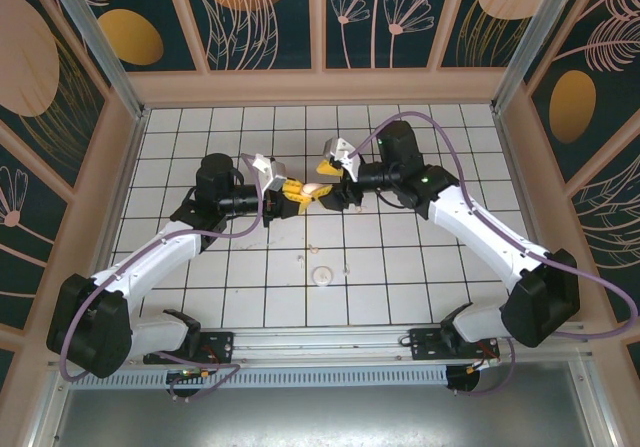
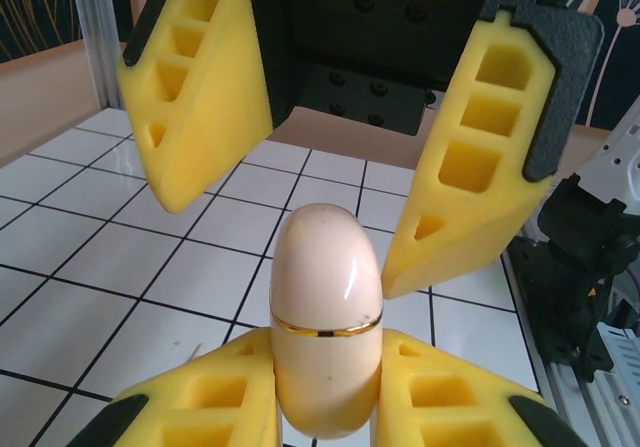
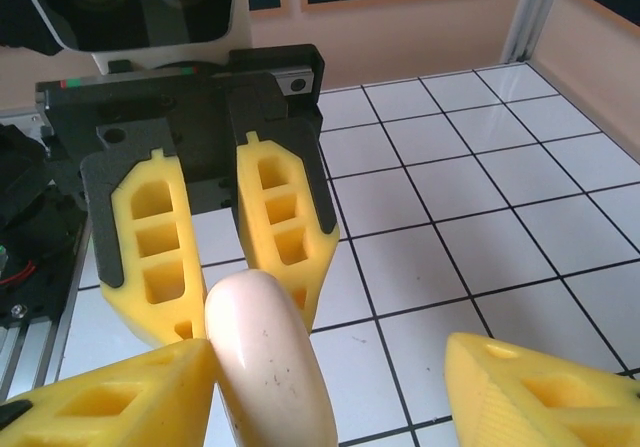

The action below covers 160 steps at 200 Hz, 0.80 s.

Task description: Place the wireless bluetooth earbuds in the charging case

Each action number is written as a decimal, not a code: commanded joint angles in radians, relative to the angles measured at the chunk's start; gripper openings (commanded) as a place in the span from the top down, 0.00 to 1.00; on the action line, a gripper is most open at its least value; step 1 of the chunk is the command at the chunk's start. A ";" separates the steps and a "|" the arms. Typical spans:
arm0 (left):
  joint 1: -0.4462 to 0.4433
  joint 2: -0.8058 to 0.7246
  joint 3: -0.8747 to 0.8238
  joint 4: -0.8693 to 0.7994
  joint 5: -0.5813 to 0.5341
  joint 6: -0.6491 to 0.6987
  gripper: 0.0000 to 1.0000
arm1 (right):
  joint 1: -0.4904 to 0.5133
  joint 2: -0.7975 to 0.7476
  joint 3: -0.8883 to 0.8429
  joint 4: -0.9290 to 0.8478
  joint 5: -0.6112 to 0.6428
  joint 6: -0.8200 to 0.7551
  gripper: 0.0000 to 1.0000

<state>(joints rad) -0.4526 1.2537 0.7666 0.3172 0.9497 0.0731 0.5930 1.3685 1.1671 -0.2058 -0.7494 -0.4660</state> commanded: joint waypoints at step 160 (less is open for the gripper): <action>-0.006 0.202 -0.228 0.650 -0.176 -0.399 0.81 | -0.143 -0.088 -0.061 -0.028 0.438 0.597 0.39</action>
<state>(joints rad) -0.4530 1.3731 0.6209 0.6544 0.8688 -0.1246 0.4541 1.3025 1.1034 -0.0986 -0.5632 -0.0998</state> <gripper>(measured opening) 0.199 0.608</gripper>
